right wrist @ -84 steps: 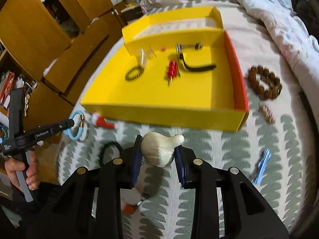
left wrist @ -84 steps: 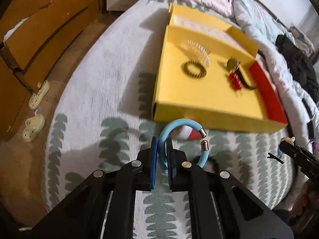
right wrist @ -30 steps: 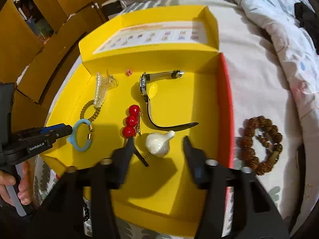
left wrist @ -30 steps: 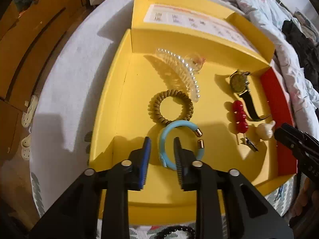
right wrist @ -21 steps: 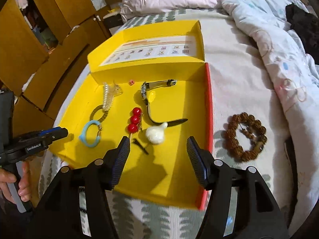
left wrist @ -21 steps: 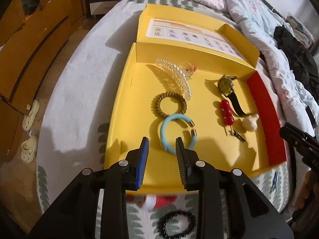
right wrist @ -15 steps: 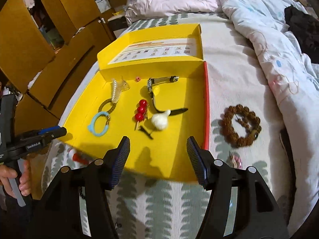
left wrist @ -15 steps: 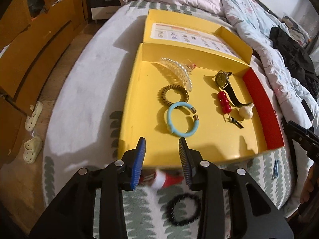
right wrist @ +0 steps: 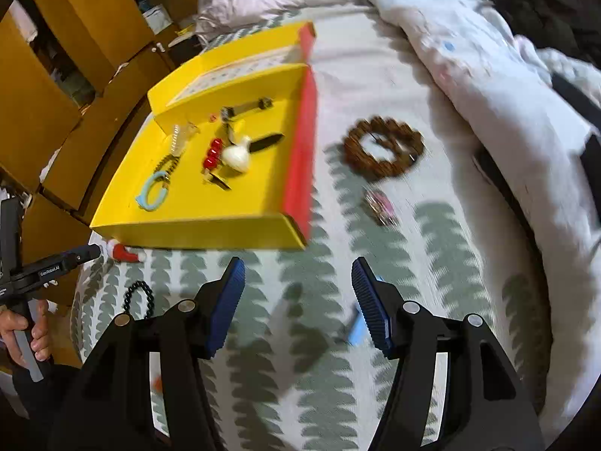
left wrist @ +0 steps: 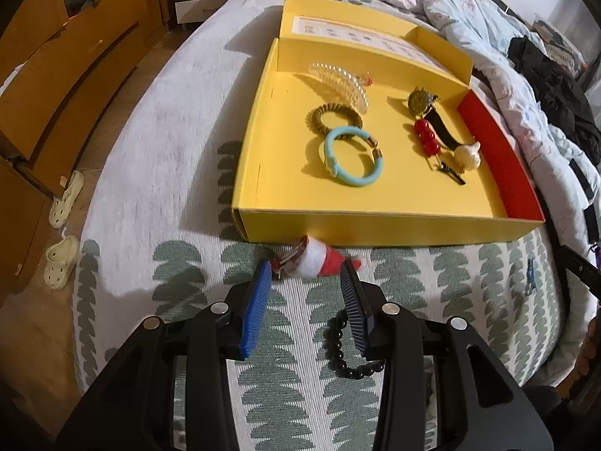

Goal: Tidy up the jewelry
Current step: 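Withdraw both tools, left toward the Santa hat brooch, right toward the blue hair clip, then grasp the blue hair clip with the right tool while the left grasps the Santa hat brooch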

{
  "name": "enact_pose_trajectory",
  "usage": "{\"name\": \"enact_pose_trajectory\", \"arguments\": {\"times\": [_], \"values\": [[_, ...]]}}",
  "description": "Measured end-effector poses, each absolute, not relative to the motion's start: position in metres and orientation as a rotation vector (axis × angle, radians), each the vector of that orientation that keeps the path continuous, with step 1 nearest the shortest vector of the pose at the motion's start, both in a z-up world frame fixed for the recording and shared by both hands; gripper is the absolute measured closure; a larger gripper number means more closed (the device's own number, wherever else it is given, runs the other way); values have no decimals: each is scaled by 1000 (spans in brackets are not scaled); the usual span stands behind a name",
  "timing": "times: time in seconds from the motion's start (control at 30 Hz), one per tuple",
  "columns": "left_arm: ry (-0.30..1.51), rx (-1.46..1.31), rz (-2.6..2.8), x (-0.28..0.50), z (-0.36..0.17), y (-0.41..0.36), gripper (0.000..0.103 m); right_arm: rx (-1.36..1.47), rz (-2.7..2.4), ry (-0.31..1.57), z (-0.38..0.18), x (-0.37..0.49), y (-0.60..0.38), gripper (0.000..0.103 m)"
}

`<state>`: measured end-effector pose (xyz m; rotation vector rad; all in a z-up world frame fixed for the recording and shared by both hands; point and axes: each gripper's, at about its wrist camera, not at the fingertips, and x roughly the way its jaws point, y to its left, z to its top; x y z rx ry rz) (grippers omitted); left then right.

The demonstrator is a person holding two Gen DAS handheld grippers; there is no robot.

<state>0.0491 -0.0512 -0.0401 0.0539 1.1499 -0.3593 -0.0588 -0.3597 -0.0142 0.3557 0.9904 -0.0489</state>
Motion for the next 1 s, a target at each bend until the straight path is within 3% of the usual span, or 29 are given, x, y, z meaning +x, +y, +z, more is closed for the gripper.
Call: {"name": "enact_pose_trajectory", "arguments": {"times": [0.67,0.77,0.83,1.0], "values": [[1223,53,-345,56,-69,-64,57,348,-189,1153,-72,-53,-372,44],[1227,52,-338,58,-71,-65,57,325,-201,1153,-72,-52,-369,51],[1227,52,-336,60,-71,-66,56,298,-209,1154,-73,-51,-365,62],[1228,50,-331,63,-73,-68,55,247,-233,1160,-75,-48,-359,65]]}}
